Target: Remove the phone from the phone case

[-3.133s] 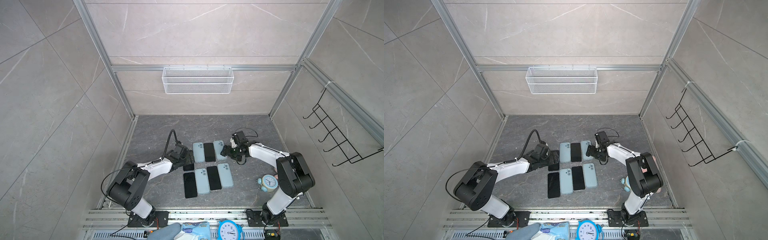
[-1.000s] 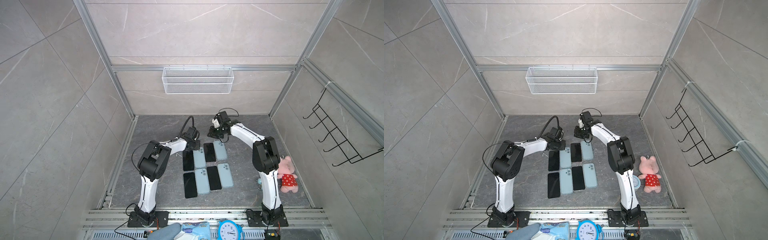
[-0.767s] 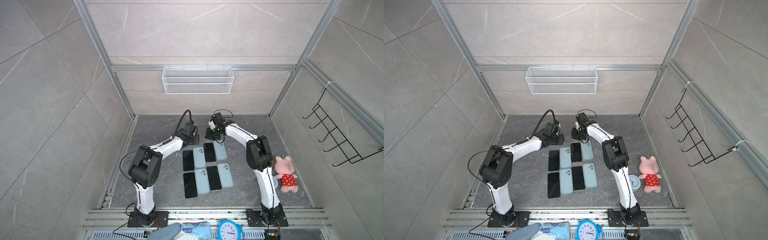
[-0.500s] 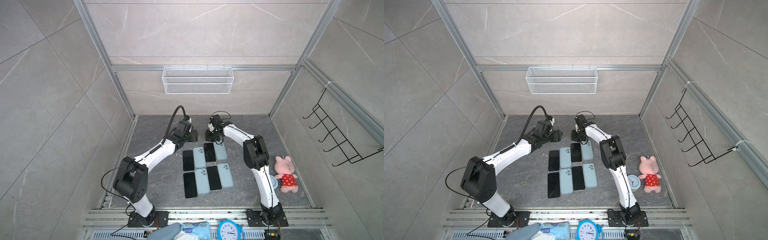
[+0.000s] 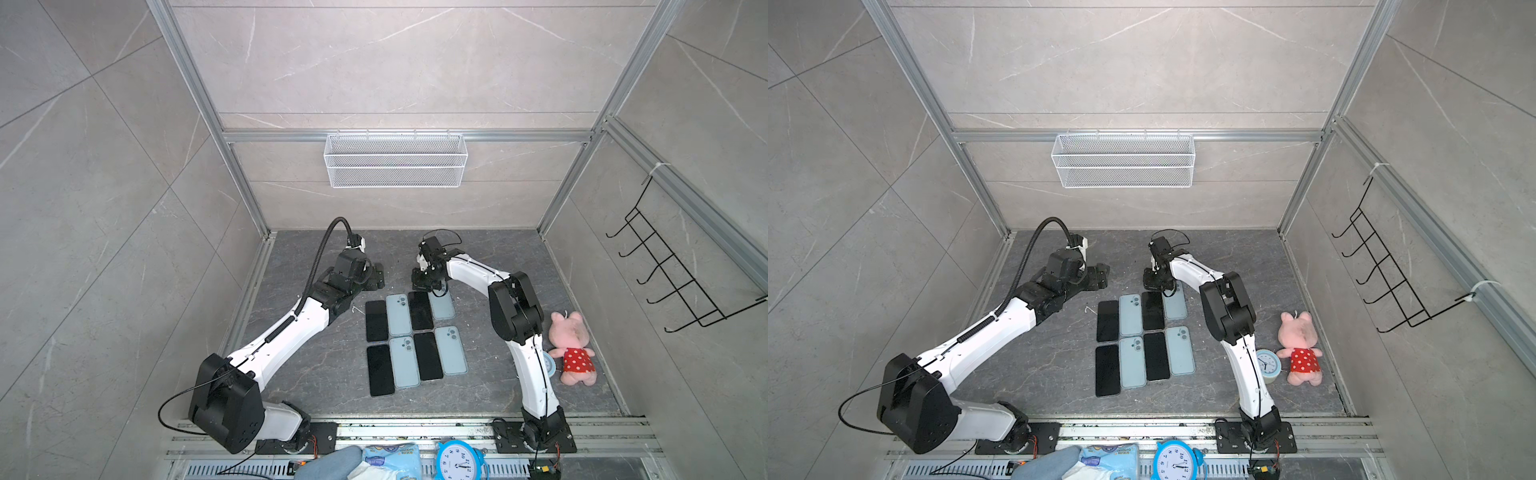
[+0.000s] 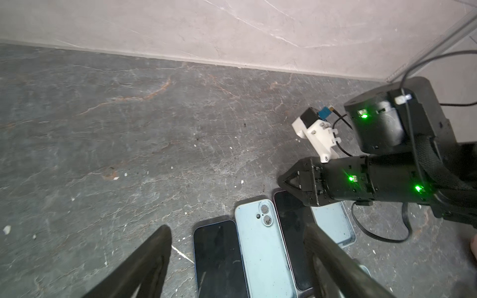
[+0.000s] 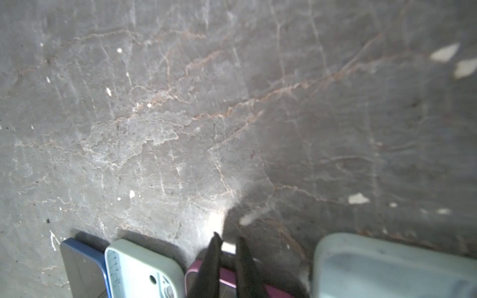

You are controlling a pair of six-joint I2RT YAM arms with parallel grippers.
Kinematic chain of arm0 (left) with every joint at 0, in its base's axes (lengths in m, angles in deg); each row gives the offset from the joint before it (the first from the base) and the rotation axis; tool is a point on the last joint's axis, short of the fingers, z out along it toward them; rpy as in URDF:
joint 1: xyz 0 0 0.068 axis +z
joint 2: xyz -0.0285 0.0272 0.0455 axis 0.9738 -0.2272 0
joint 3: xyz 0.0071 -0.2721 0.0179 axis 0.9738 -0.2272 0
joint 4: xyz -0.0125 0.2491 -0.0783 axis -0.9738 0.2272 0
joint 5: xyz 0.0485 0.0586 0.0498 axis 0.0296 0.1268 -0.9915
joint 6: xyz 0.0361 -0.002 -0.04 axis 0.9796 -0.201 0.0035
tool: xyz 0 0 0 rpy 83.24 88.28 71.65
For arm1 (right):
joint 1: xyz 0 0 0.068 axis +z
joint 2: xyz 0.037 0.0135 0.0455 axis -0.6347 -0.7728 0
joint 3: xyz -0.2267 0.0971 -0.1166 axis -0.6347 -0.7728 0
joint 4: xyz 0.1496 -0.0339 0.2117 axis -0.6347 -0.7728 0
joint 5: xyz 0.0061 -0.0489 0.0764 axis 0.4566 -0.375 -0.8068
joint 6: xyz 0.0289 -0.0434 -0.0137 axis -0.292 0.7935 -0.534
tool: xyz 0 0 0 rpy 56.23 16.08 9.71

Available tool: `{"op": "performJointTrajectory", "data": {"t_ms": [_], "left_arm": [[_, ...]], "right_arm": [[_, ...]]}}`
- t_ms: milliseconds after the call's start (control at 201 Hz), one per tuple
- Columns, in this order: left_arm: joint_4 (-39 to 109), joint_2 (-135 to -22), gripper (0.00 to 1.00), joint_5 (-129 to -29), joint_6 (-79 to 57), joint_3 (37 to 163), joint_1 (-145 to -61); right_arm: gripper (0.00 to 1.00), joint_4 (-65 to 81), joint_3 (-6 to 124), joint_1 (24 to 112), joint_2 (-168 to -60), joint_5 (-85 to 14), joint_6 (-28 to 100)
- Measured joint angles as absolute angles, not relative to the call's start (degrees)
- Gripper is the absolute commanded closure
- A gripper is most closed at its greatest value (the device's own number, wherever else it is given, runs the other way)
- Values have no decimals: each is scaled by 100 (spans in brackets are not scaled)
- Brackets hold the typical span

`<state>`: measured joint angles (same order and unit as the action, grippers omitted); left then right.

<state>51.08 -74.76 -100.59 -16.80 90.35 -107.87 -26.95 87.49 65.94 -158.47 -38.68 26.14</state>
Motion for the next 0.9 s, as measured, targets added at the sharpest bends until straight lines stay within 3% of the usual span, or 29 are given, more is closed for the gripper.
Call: {"op": "performJointTrajectory", "data": {"t_ms": [249,394,543,638,897], "left_arm": [[5047,-7175,0,-10363,-1815,8323,-10461],[4937,-6668,0,-10592,-2008,7453,-9873],[4535,-5584,0,-11329,-2040,6194,-9539],[4122,-5020,0,-11855,-1911,5470,-9534],[2743,-4720,0,-12625,-711,4478,-9305]], "right_arm": [[28,-2527,8819,6550,-15077,-3684,2728],[1,-1823,7700,6347,-13396,-3352,2929],[0,-787,5011,5761,-10573,-2156,3237],[0,-284,3512,5477,-9451,-1299,3370],[0,1783,624,5130,-9460,104,3910]]}}
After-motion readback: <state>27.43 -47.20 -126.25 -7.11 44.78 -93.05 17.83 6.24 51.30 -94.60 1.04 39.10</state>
